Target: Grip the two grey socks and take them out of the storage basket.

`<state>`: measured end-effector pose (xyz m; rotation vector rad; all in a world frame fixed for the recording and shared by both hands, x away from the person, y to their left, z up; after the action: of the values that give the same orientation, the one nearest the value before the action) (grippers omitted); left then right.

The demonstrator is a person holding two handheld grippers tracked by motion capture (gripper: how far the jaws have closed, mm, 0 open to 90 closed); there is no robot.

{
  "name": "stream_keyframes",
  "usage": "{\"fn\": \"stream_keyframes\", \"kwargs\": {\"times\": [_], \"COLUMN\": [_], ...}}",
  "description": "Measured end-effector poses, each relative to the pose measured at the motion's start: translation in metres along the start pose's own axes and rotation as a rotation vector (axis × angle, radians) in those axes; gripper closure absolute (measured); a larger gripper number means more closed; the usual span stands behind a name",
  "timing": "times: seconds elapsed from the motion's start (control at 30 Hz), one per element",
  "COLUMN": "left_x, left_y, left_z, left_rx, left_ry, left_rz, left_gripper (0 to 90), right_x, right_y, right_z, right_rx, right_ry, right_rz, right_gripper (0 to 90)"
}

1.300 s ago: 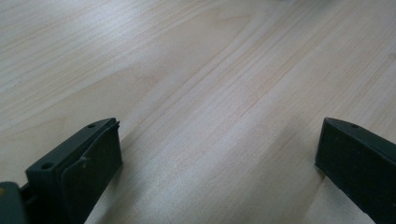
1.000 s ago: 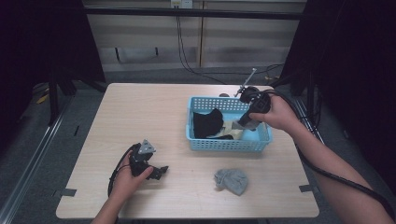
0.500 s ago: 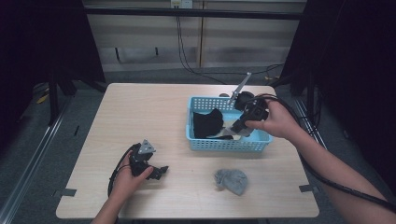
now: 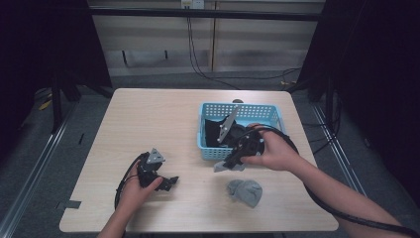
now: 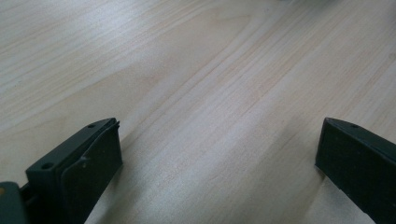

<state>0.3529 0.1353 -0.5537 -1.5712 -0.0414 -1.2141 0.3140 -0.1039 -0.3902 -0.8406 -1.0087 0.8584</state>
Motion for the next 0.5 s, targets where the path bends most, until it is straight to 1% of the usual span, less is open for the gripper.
{"fn": "stream_keyframes", "kwargs": {"times": [0.03, 0.07, 0.1, 0.2, 0.3, 0.4, 0.43, 0.5], "left_x": [0.0, 0.0, 0.0, 0.0, 0.0, 0.0, 0.0, 0.0], "left_y": [0.0, 0.0, 0.0, 0.0, 0.0, 0.0, 0.0, 0.0], "left_z": [0.0, 0.001, 0.001, 0.001, 0.001, 0.001, 0.001, 0.001], "left_rx": [0.0, -0.001, -0.001, -0.001, -0.001, -0.001, 0.0, 0.0], "left_ry": [0.0, 0.012, 0.011, 0.012, 0.011, 0.01, 0.01, 0.011], "left_rz": [0.0, 0.005, 0.005, 0.005, 0.005, 0.005, 0.005, 0.005], "left_gripper": [0.0, 0.0, 0.0, 0.0, 0.0, 0.0, 0.0, 0.0], "right_x": [0.001, 0.001, 0.002, 0.003, 0.005, 0.006, 0.007, 0.007], "right_y": [0.005, 0.01, 0.015, 0.028, 0.041, 0.054, 0.059, 0.069], "right_z": [0.0, -0.001, -0.001, -0.005, -0.007, -0.007, -0.008, -0.008], "right_rx": [0.012, 0.018, 0.025, 0.036, 0.05, 0.057, 0.053, 0.057], "right_ry": [-0.004, -0.01, -0.004, -0.012, -0.009, -0.019, -0.032, -0.038], "right_rz": [0.004, -0.002, -0.001, 0.001, 0.0, 0.014, 0.014, 0.033], "right_gripper": [84.6, 84.6, 84.6, 84.5, 84.6, 84.5, 84.4, 84.4]}}
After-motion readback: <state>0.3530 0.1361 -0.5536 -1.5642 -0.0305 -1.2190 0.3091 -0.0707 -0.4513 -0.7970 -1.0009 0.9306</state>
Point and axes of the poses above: each handheld gripper's, and its own axes: y roughly forward along the jaws, x roughly out of its top, z roughly to its left, the point moved 6 cm from there along y, roughly forward along the jaws, and after that the axes turned 11 degrees about x, right-handed, at the moved point
